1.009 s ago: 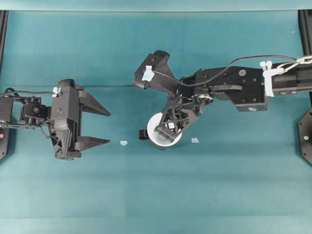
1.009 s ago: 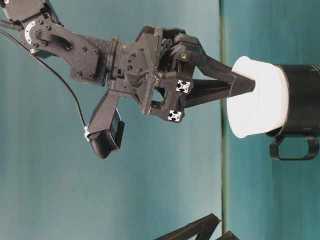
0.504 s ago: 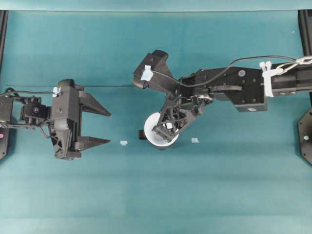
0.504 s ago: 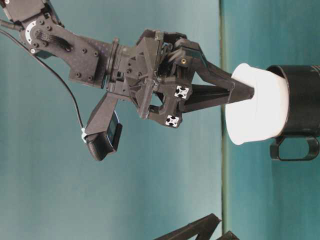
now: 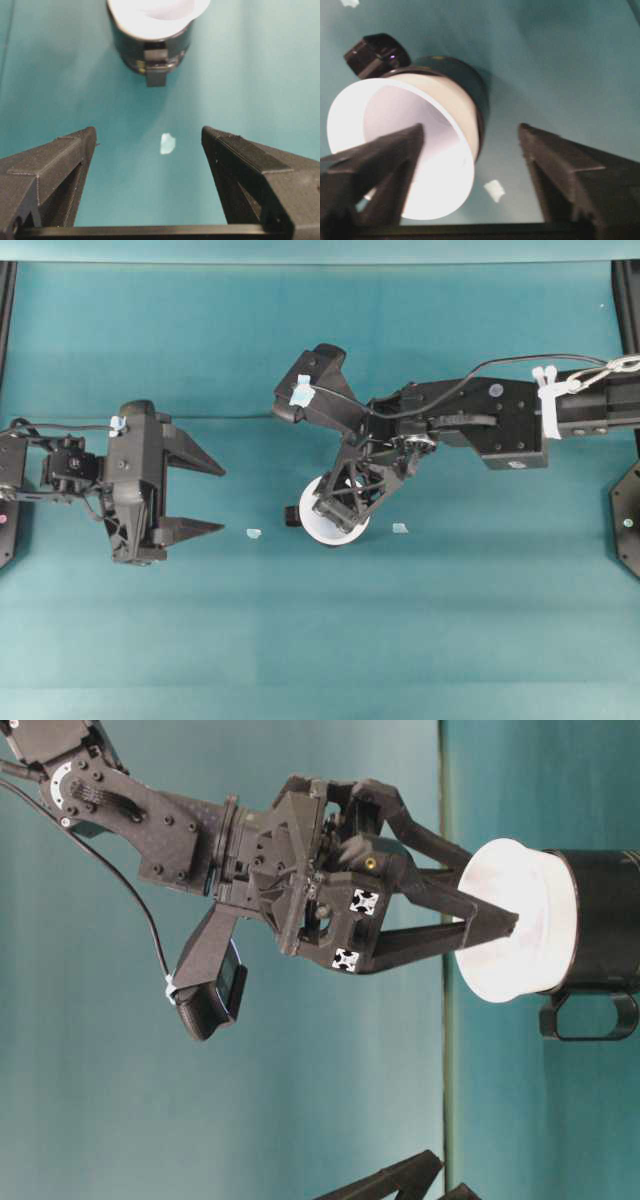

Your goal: Put the paper cup into the moved cup holder.

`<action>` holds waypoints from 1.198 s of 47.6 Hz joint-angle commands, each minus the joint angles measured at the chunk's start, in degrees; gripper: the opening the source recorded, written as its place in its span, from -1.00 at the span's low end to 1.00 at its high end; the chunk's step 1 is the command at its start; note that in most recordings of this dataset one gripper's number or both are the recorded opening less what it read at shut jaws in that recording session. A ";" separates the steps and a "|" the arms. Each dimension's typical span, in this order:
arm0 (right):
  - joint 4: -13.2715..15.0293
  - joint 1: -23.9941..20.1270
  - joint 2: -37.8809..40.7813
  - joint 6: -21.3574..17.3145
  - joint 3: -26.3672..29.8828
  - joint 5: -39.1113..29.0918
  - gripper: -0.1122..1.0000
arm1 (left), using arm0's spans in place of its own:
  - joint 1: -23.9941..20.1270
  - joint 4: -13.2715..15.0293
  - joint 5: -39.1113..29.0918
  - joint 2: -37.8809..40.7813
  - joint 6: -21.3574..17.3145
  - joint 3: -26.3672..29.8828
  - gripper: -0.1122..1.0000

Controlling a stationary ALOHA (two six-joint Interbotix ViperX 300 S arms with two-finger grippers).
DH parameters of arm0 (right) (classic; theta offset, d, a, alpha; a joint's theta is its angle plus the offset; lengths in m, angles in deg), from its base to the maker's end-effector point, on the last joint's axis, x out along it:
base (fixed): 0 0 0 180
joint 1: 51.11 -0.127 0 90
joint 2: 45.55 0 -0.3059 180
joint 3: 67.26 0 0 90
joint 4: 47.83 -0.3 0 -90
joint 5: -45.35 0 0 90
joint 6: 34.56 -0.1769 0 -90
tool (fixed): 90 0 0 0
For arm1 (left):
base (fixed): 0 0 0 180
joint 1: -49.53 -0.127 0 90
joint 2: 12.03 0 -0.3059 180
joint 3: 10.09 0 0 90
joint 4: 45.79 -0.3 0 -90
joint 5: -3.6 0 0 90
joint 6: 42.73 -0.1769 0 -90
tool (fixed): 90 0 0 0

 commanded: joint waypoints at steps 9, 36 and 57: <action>0.09 0.09 -1.23 0.79 0.44 0.79 0.84 | 0.18 -0.09 0.18 -0.18 0.00 0.53 0.77; 0.26 -0.26 -7.03 0.88 -2.90 1.67 0.84 | 0.18 0.00 0.18 -0.26 0.00 0.44 0.77; 0.62 -1.76 -12.74 0.97 -10.20 14.85 0.84 | 0.18 -0.09 0.09 -0.26 0.09 0.44 0.77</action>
